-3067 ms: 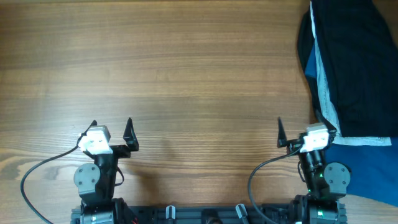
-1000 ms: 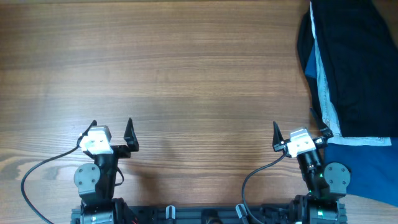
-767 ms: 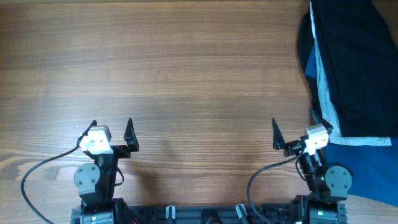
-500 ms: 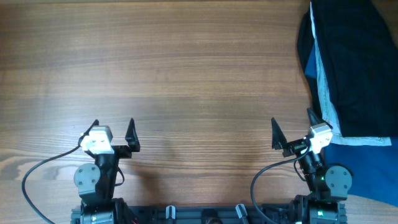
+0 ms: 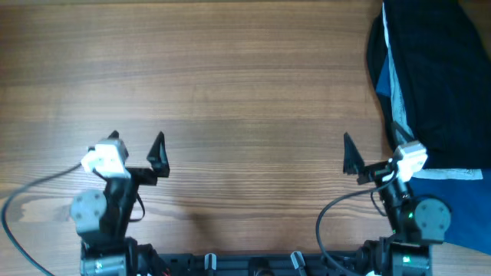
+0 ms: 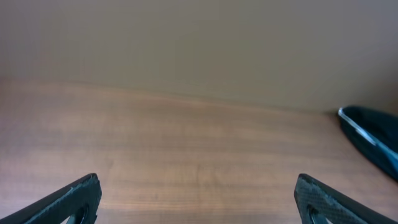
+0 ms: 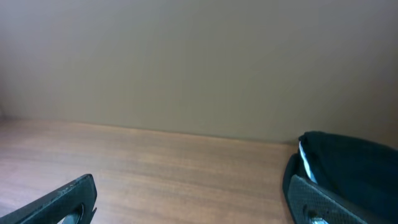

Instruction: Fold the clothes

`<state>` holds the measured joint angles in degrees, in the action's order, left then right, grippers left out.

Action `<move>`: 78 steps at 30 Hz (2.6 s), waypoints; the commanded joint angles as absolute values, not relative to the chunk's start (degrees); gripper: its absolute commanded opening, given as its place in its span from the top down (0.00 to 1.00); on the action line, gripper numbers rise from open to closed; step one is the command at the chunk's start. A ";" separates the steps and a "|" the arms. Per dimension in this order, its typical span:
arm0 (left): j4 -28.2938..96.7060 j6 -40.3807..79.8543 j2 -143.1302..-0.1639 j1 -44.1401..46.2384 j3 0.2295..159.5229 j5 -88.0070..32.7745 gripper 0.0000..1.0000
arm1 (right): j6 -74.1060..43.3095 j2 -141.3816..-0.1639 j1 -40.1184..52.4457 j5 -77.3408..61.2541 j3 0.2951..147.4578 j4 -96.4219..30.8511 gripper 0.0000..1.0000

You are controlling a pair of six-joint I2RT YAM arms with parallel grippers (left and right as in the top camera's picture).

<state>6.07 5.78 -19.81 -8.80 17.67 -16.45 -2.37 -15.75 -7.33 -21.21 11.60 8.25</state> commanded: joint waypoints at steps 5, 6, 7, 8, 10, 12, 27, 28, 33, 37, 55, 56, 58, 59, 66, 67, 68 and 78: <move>21.21 6.22 -46.44 -9.21 45.56 -17.58 0.00 | -2.94 -44.60 -7.42 -26.26 35.70 6.74 0.00; 24.38 6.24 -49.63 -9.21 48.62 -17.58 0.00 | -2.33 -49.41 -7.42 -27.38 38.81 5.96 0.00; 28.03 6.22 -53.32 -9.21 51.90 -17.58 0.00 | -1.19 -53.47 -7.42 -29.26 41.56 4.69 0.00; 31.73 6.24 -57.63 -9.19 55.16 -17.61 0.00 | -1.41 -59.72 -7.42 -31.81 45.76 2.17 0.00; 35.94 6.24 -63.68 -8.43 58.74 -17.58 0.00 | -1.56 -68.88 -7.40 -36.12 52.31 -3.84 0.00; 37.39 6.24 -69.41 -6.81 59.92 -17.58 0.00 | -1.54 -78.15 -7.40 -37.63 59.46 -12.78 0.00; 36.21 11.40 -80.49 -5.85 59.92 -28.01 0.00 | -11.86 -91.79 -14.39 -0.64 66.00 -15.40 0.01; 35.99 11.44 -80.49 -5.85 59.92 -28.03 0.00 | -10.48 -92.60 -17.04 -0.62 66.00 -12.23 0.01; 35.55 14.20 -80.49 -5.85 59.92 -28.01 0.00 | -7.01 -100.60 -24.40 -4.89 66.00 -3.81 0.04; 35.35 14.22 -80.49 -5.85 59.92 -27.97 0.00 | -5.58 -108.73 -25.26 -6.42 66.00 0.47 0.08; 33.63 17.19 -80.49 -5.85 59.92 -27.40 0.00 | -5.91 -95.02 -25.21 -5.21 66.02 -1.43 0.96; 33.58 17.19 -80.49 -5.85 59.92 -27.40 0.00 | -5.43 -92.42 -25.19 -7.84 66.02 -2.48 0.96; 33.04 17.19 -80.49 -5.85 59.92 -27.40 0.00 | -5.87 -88.51 -23.97 -17.85 66.02 -3.57 0.96; 31.92 17.19 -80.47 -5.91 59.92 -27.40 0.00 | -7.40 -88.16 -22.04 -22.22 66.02 -3.66 0.95; 29.34 17.19 -79.42 -15.88 59.92 -27.42 0.00 | -17.39 -89.12 14.35 -26.52 66.02 0.91 0.96; 29.34 17.19 -79.42 -17.72 59.92 -27.42 0.00 | -18.41 -89.62 19.03 -24.62 66.02 1.98 0.96; 29.34 17.19 -79.42 -20.23 59.92 -27.42 0.00 | -18.65 -90.59 24.88 -23.14 66.02 3.14 0.96; 29.34 16.97 -79.44 -27.00 59.92 -27.42 0.00 | -18.02 -94.85 39.99 -26.59 69.41 1.26 0.01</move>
<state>29.52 16.71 -80.34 -26.76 58.89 -26.92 -18.39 -96.53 44.14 -26.24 65.58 2.79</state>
